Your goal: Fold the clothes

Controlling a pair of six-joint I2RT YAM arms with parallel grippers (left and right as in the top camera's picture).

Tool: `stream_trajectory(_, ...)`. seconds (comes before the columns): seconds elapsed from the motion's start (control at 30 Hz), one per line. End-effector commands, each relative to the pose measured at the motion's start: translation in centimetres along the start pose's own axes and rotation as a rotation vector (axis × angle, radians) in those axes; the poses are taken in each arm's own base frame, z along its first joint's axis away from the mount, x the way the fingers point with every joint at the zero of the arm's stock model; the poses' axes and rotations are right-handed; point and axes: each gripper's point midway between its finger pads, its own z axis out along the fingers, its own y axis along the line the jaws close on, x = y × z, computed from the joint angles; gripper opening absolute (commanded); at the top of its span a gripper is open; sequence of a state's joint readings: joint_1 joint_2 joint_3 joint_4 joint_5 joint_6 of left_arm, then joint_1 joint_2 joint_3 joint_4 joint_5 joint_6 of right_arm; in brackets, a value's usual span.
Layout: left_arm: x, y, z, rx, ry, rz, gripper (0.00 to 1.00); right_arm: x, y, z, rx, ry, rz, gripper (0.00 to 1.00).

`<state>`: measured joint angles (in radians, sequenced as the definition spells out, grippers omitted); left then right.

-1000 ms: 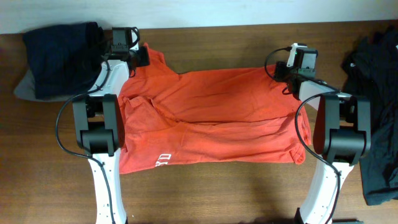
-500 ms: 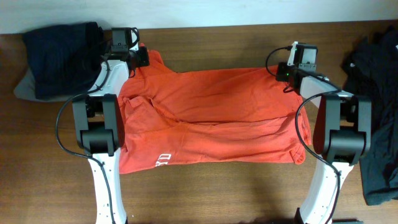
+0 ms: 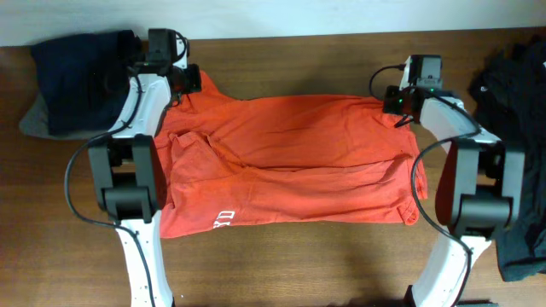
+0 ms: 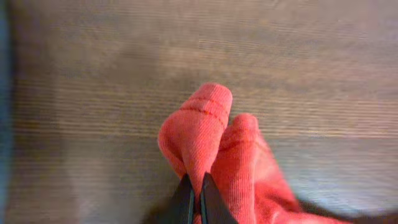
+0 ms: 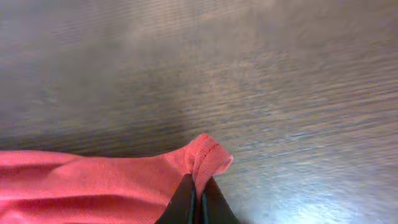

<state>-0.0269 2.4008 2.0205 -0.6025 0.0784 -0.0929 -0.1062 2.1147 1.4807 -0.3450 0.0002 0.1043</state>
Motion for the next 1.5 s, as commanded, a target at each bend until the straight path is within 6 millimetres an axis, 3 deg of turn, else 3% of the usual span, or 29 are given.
stream_trajectory(0.0, -1.9, 0.0, -3.5, -0.020, -0.048, 0.022, 0.01, -4.0, 0.6, -4.5, -0.003, -0.108, 0.012, 0.04)
stream_trajectory(0.2, -0.9, 0.0, -5.5, -0.025, 0.008, 0.040, 0.01, -4.5, 0.5, -7.4, -0.001, -0.115, 0.013, 0.04)
stream_trajectory(0.43, 1.6, 2.0, -6.6, -0.143, 0.112, 0.038, 0.01, -2.0, -1.6, -7.6, 0.114, -0.017, 0.016, 0.04)
stream_trajectory(0.6, 2.8, 3.8, -7.8, -0.244, 0.167, 0.040, 0.01, -0.7, -2.5, -8.0, 0.129, 0.033, 0.118, 0.04)
stream_trajectory(0.97, 3.9, 3.6, -11.4, -0.249, 0.225, 0.030, 0.01, 1.4, -2.8, -9.5, 0.136, 0.121, 0.150, 0.04)
stream_trajectory(1.3, 7.6, 3.7, -13.1, -0.263, 0.380, -0.004, 0.01, 2.1, -2.5, -13.1, 0.124, 0.141, 0.214, 0.04)
stream_trajectory(1.47, 9.1, 3.8, -13.8, -0.269, 0.447, -0.007, 0.01, 3.7, -2.6, -14.1, 0.136, 0.205, 0.211, 0.04)
